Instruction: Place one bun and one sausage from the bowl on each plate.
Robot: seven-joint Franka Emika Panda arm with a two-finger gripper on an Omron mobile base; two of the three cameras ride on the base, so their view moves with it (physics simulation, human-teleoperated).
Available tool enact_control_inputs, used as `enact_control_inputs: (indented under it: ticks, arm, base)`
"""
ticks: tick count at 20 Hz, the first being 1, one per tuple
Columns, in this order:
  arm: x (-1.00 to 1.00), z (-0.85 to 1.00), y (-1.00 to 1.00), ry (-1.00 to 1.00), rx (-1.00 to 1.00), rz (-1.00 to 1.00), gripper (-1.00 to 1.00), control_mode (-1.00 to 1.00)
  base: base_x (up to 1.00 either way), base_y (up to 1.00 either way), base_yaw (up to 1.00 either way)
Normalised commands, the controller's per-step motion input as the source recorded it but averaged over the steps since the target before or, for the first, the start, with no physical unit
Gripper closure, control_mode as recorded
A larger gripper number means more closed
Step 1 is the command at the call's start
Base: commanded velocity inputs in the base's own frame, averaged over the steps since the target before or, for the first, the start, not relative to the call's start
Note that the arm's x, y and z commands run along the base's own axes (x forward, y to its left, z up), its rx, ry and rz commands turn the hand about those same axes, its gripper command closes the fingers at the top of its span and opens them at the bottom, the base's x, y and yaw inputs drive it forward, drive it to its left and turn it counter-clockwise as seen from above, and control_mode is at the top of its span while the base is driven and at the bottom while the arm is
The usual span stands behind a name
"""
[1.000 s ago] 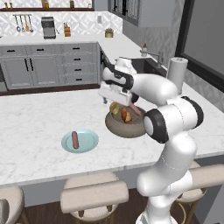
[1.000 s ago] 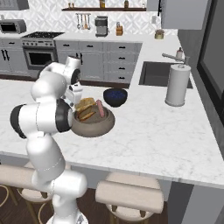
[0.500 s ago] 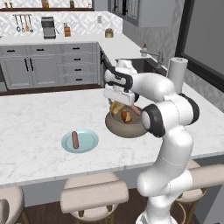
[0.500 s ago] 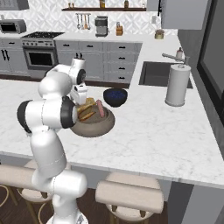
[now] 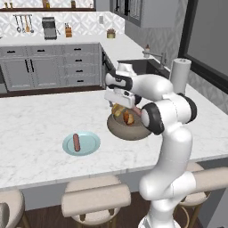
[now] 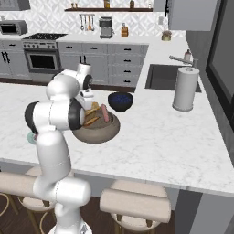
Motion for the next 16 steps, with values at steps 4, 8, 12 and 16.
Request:
enact_control_inputs:
  ticks: [4, 8, 12, 16]
  arm:
    - [0.33, -0.03, 0.00, 0.00, 0.00, -0.01, -1.00, -1.00]
    - [0.33, -0.03, 0.00, 0.00, 0.00, -0.02, -1.00, -1.00]
    - [0.28, -0.14, 0.00, 0.00, -0.03, -0.04, -1.00, -1.00]
    - [0.21, -0.17, 0.04, 0.00, -0.05, -0.03, -1.00, -1.00]
  base:
    - [0.00, 0.00, 0.00]
    - [0.00, 0.00, 0.00]
    - [0.00, 0.00, 0.00]
    - [0.00, 0.00, 0.00]
